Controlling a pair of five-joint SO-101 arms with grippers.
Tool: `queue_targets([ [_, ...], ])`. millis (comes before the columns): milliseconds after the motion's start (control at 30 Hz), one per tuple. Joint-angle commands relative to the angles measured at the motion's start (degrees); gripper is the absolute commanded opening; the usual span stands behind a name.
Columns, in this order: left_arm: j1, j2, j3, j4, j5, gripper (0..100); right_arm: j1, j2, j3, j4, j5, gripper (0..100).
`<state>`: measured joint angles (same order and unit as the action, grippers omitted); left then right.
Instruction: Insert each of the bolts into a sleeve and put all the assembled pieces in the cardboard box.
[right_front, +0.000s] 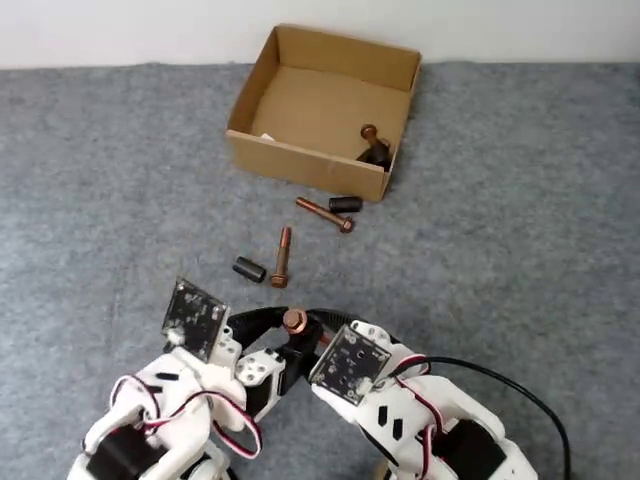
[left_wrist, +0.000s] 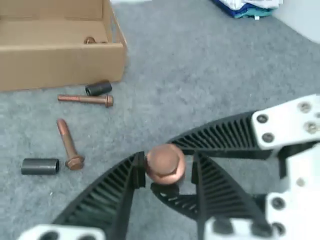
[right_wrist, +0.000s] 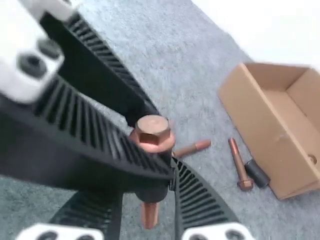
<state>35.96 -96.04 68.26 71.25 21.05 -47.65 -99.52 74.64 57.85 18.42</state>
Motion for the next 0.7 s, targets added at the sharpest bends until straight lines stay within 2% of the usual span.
queue_targets([
  [0, 0.4, 0.1, -1.9, 0.4, -0.4, 16, -0.1, -0.7, -1.0, -1.8, 0.7, 0.8],
  [267, -0.3, 0.2, -7.3, 1.8, -2.0, 16, -0.1, -0.7, -1.0, -1.8, 0.7, 0.8],
  [500, -10.3, 0.2, -11.3, 3.5, -8.2, 16, 0.0, -0.7, -0.9, -1.4, 0.4, 0.8],
  [667, -14.9, -0.1, -12.3, 3.5, -11.9, 14, 0.3, -0.7, -0.9, -1.2, 0.4, 0.8],
])
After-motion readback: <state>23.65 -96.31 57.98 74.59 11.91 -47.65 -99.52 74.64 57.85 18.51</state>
